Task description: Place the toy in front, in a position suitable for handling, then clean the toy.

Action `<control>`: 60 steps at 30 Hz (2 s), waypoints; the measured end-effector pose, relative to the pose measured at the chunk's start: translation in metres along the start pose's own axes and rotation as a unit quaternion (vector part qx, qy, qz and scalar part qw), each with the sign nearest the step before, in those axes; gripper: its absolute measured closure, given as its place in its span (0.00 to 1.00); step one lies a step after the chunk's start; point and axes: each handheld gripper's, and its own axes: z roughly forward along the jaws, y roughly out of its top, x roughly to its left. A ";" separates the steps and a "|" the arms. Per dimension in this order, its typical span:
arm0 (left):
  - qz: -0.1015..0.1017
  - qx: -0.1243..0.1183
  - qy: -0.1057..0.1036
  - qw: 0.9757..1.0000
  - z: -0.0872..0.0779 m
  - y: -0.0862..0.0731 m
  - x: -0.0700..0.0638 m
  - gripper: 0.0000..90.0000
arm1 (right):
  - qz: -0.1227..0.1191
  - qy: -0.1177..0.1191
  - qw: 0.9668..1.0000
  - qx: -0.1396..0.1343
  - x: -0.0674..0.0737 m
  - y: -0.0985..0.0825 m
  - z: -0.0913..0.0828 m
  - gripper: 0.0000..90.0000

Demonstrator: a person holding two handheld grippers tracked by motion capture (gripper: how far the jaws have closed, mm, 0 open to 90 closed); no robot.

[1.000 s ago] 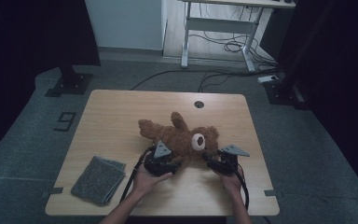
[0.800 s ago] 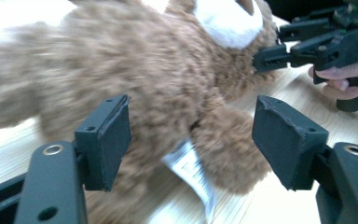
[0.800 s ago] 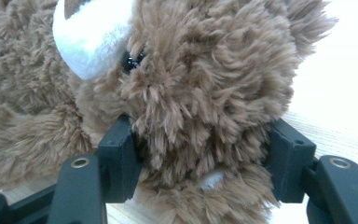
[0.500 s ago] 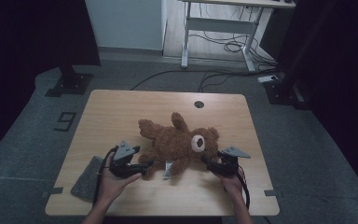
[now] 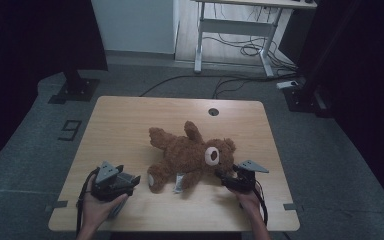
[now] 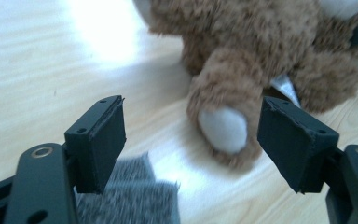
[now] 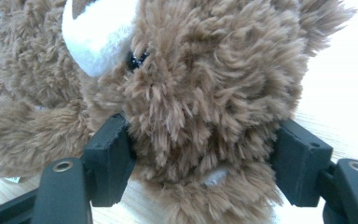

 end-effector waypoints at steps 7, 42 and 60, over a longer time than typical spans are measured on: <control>0.003 0.046 0.041 0.998 -0.002 -0.015 0.011 0.27 | 0.003 -0.001 1.000 -0.002 0.000 -0.002 0.000 0.33; -0.004 0.109 0.083 0.991 0.025 -0.053 0.024 0.60 | -0.005 -0.005 1.000 0.001 0.001 -0.004 0.000 0.31; -0.018 0.063 0.060 0.996 0.016 -0.050 0.026 0.86 | -0.008 0.009 0.999 0.044 -0.003 -0.007 0.008 0.33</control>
